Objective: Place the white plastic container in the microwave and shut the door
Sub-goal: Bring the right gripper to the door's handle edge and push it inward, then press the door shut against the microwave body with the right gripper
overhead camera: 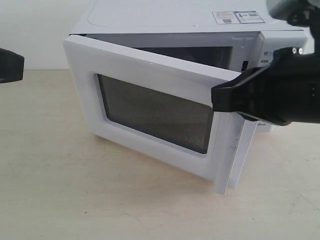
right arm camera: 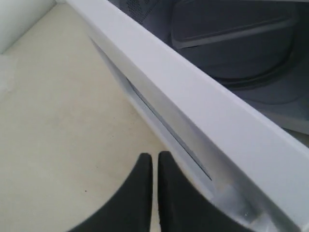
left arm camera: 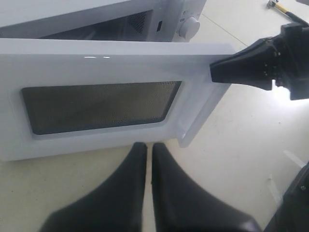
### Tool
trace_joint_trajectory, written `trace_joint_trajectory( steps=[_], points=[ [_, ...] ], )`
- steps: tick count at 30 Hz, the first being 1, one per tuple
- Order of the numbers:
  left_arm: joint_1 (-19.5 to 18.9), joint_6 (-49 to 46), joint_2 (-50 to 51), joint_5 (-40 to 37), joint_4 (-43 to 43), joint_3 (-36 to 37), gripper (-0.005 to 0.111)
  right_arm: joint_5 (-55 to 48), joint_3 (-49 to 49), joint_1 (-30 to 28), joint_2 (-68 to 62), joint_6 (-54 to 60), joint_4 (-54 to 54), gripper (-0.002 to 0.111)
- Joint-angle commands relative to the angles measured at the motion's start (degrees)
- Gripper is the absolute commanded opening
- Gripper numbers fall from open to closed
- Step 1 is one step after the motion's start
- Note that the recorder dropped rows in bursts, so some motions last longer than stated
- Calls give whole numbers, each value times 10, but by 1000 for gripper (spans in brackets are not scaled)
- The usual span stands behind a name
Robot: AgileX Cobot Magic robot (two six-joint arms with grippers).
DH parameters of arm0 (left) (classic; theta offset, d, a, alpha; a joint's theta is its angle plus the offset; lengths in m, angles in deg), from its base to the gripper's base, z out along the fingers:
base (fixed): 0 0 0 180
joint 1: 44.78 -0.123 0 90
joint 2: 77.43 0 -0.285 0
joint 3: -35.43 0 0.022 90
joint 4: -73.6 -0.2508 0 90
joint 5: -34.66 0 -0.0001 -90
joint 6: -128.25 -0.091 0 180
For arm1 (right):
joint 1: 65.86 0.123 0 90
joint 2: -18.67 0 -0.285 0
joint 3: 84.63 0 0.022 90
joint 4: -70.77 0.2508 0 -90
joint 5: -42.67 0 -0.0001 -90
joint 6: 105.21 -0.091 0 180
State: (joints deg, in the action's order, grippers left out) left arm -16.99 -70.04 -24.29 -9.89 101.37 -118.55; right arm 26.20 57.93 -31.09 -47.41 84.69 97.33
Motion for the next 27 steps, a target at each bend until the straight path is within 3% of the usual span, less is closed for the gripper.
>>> trace_joint_trajectory(
  steps=[1,9,27],
  points=[
    [3,7,-4,-13,-1,2,4,47,-2,2,-37,5,0,0],
    [3,7,-4,-16,-1,2,4,79,-2,0,-57,6,-16,0],
    [3,7,-4,-11,-1,2,4,114,-2,-118,-64,13,-39,0]
  ],
)
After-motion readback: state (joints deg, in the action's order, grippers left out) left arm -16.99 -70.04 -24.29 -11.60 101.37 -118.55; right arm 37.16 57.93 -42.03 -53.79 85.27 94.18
